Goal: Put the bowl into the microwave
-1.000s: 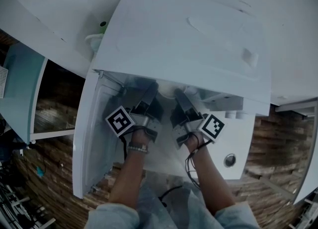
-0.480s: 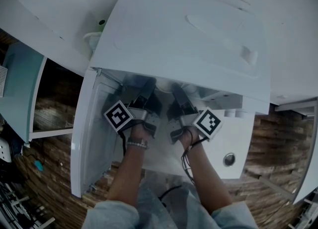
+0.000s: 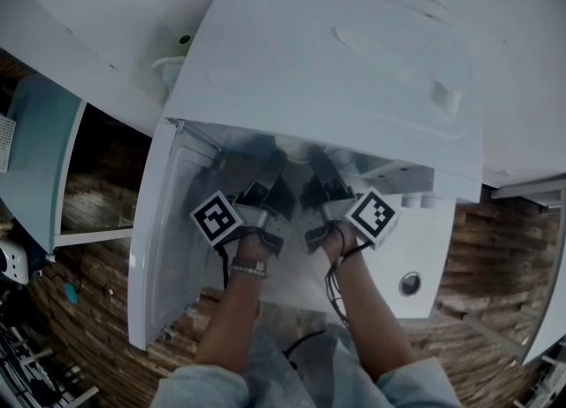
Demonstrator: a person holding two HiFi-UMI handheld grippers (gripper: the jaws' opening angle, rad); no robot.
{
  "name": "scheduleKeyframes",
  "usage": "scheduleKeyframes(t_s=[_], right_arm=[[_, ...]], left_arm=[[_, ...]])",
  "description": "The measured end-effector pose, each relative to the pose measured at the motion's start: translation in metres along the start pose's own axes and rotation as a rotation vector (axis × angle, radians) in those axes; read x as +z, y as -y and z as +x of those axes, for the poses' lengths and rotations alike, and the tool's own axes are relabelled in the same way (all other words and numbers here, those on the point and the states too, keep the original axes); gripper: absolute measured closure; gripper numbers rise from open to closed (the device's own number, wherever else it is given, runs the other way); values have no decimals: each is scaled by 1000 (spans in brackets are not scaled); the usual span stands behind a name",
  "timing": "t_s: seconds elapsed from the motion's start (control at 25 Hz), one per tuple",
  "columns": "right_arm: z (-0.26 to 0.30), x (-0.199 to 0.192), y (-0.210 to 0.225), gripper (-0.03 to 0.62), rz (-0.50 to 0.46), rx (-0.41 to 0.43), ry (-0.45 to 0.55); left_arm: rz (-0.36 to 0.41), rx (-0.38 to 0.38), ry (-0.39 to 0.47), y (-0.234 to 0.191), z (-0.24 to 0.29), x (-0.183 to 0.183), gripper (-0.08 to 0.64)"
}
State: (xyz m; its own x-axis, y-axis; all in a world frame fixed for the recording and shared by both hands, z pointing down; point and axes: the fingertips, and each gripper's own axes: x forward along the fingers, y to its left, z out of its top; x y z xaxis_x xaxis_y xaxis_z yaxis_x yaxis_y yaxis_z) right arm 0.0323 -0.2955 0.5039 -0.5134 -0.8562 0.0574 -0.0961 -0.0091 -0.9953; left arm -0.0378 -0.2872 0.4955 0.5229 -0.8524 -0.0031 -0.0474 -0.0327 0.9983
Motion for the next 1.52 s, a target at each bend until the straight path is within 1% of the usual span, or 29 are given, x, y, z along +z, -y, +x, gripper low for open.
scheduleKeyframes(t_s=[0.04, 0.32, 0.44, 0.56, 0.68, 0.84, 0.92, 1.24, 1.52], right_arm=[[0, 0, 0, 425, -16, -7, -6], [0, -3, 0, 423, -148, -50, -39], [0, -3, 0, 415, -237, -77, -63], [1, -5, -2, 383, -327, -89, -92], [2, -8, -5, 363, -361, -82, -108], [3, -10, -6, 356, -393, -84, -122], [3, -11, -7, 340, -433, -92, -131], [0, -15, -4, 339, -607, -137, -163], [-1, -14, -1, 339, -715, -187, -166]], left_arm=[[-1, 6, 2, -1, 1, 0, 472], [-1, 22, 5, -3, 6, 1, 472], [1, 18, 4, -4, 6, 1, 474], [1, 9, 9, -1, 9, 2, 474], [6, 8, 10, 0, 11, 5, 474], [0, 12, 13, -1, 11, 6, 474], [3, 9, 15, -1, 12, 7, 474], [7, 9, 9, -1, 14, 6, 474], [17, 24, -4, -4, 15, 5, 474]])
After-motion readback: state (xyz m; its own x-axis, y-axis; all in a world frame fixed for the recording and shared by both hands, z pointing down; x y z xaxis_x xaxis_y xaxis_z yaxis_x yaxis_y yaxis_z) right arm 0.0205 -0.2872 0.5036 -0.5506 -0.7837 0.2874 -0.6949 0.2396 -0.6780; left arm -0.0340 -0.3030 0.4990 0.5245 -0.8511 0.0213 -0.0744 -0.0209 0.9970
